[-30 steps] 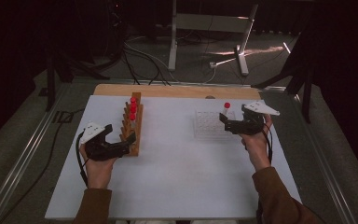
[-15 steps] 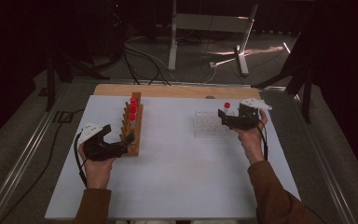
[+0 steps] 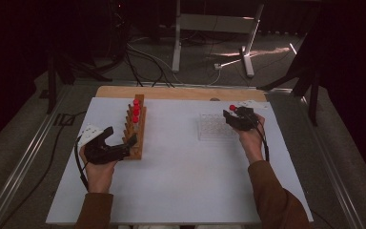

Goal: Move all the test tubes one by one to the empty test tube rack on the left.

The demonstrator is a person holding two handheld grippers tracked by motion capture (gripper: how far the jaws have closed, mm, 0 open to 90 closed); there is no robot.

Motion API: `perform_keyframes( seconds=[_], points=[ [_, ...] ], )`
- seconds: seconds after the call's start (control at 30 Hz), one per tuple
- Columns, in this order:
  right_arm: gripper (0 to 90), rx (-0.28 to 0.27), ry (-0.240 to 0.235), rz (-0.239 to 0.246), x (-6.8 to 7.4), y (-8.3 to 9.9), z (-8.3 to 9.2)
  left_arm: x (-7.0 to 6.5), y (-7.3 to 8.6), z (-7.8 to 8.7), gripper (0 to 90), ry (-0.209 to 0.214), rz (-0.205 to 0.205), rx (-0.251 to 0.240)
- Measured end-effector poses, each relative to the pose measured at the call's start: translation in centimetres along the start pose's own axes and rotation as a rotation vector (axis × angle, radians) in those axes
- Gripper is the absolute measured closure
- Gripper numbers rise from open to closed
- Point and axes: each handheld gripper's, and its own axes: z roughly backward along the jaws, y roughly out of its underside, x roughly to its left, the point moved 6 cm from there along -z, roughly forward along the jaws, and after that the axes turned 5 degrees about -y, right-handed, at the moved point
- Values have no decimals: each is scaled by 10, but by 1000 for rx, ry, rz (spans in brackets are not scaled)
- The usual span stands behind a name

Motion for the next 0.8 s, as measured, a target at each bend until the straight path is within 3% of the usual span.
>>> perform_keyframes(
  seconds=[0.07,0.37,0.8],
  points=[
    [605,13,1,-11,-1,2,-3,0,-1,1,6,2,4,-5],
    [714,36,33,-20,-4,7,-9,0,0,1,6,2,2,-1],
    [742,-63,40,-10,-3,-9,10,1,0,1,6,-2,2,-4]
  ],
)
